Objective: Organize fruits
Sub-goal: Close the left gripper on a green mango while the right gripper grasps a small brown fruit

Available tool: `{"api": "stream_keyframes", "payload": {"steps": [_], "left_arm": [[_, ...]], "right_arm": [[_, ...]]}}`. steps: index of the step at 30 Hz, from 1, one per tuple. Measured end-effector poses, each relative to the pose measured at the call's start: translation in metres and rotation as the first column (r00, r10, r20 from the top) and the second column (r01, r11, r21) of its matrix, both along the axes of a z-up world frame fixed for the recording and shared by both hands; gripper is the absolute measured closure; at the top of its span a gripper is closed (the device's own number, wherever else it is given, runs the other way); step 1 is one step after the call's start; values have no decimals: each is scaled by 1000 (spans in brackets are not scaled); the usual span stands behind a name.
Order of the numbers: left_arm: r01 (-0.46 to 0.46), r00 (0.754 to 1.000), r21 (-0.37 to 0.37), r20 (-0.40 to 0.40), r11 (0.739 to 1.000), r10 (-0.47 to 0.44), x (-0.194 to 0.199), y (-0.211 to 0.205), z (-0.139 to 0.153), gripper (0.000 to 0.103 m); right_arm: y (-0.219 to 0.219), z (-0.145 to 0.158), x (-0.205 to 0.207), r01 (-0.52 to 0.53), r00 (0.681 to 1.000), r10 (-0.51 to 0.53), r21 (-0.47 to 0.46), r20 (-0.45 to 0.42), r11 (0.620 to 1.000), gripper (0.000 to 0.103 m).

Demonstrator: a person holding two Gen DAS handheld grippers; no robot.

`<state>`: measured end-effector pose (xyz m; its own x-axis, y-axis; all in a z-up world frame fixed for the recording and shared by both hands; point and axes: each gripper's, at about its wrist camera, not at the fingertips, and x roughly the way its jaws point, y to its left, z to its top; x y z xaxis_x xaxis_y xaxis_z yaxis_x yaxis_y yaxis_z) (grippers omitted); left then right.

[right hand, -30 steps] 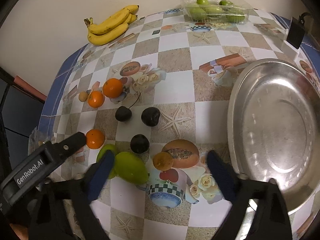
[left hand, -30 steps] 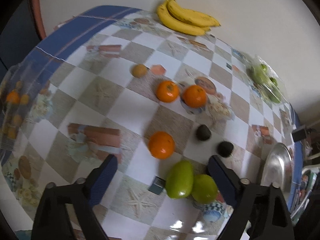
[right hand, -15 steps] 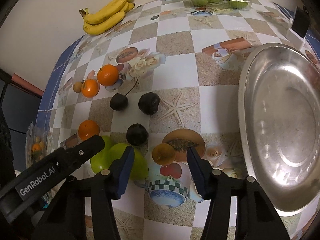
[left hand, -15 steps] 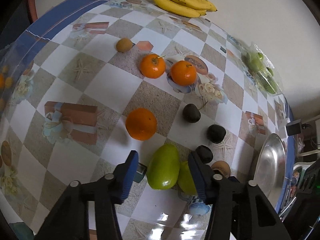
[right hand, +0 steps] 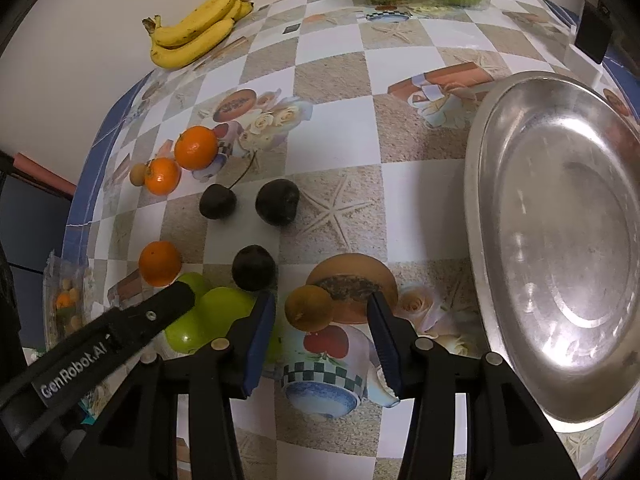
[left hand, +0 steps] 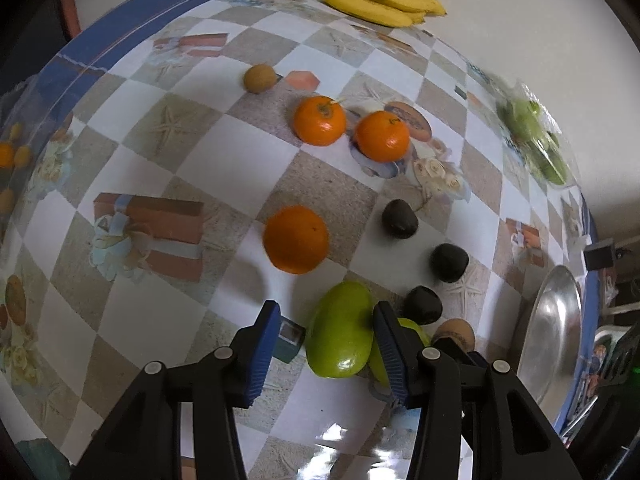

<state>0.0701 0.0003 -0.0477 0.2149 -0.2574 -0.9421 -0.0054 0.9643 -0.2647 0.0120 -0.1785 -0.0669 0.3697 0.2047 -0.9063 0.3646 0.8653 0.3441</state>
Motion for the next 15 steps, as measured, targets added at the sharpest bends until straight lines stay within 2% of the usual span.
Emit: {"api": "stream_keyframes", "payload": {"steps": [2, 7, 10, 14, 15], "left_arm": [[-18, 1000, 6, 12, 1000, 18, 0, 4, 2, 51], [-138, 990, 15, 38, 990, 138, 4, 32, 8, 51], [-146, 989, -8, 24, 989, 146, 6, 35, 6, 51], [-106, 994, 0, 12, 994, 106, 5, 24, 2, 51], [-97, 995, -1, 7, 995, 97, 6, 21, 0, 51]], "right_arm": [[0, 0, 0, 1, 1000, -1, -3, -2, 1000, 54], [-1, 1, 1, -1, 1000, 1, -5, -4, 1000, 54], [0, 2, 3, -10, 1000, 10, -7, 0, 1000, 54], [4, 3, 5, -29, 1000, 29, -20, 2, 999, 54], [5, 3, 5, -32, 999, 32, -24, 2, 999, 58]]}}
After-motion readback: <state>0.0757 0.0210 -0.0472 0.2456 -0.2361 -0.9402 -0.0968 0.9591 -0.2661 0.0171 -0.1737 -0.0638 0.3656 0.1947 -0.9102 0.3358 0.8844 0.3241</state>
